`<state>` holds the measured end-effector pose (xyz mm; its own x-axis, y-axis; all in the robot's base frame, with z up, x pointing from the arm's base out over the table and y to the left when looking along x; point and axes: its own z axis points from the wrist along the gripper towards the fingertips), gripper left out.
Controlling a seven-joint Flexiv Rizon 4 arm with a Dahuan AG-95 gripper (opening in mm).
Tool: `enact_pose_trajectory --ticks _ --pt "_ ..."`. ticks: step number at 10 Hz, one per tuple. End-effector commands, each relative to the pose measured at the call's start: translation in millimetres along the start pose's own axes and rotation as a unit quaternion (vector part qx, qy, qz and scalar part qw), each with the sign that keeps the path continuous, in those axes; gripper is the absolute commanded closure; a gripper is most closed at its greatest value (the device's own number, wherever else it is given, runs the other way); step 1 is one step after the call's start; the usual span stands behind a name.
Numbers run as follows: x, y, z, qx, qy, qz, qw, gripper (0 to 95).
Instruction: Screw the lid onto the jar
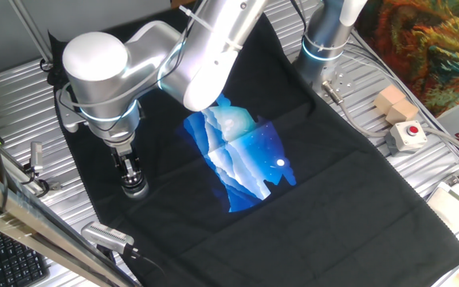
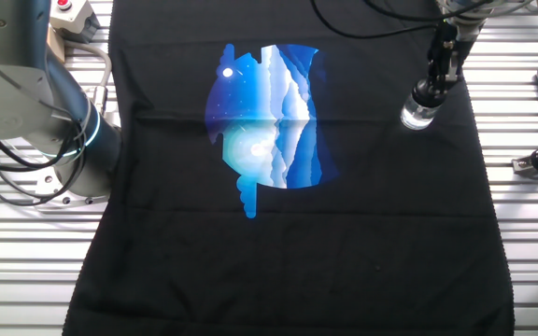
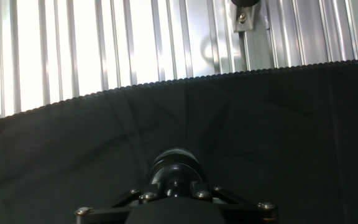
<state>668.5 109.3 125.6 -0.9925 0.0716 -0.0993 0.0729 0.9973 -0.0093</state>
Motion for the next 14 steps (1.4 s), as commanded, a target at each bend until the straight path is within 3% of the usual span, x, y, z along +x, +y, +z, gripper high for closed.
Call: enact_pose_trajectory --ticks 1,4,5,7,8,14 --pt "-0.6 0.2 0.3 -0.001 -0.001 -0.003 1.0 76.0" --pt "-0.6 0.2 0.3 -0.002 -0.005 -0.008 1.0 76.0" --pt "-0.6 0.2 0.3 -0.003 -0.007 -0.012 0.9999 57.0" --pt "-0.6 0.2 0.3 -0.004 -0.014 -0.019 0.9997 57.0" --pt "-0.6 0.2 0.3 -0.005 -0.015 -0.02 0.9997 38.0" --pt "-0.6 0.2 0.3 -0.004 -0.017 -0.032 0.9993 38.0"
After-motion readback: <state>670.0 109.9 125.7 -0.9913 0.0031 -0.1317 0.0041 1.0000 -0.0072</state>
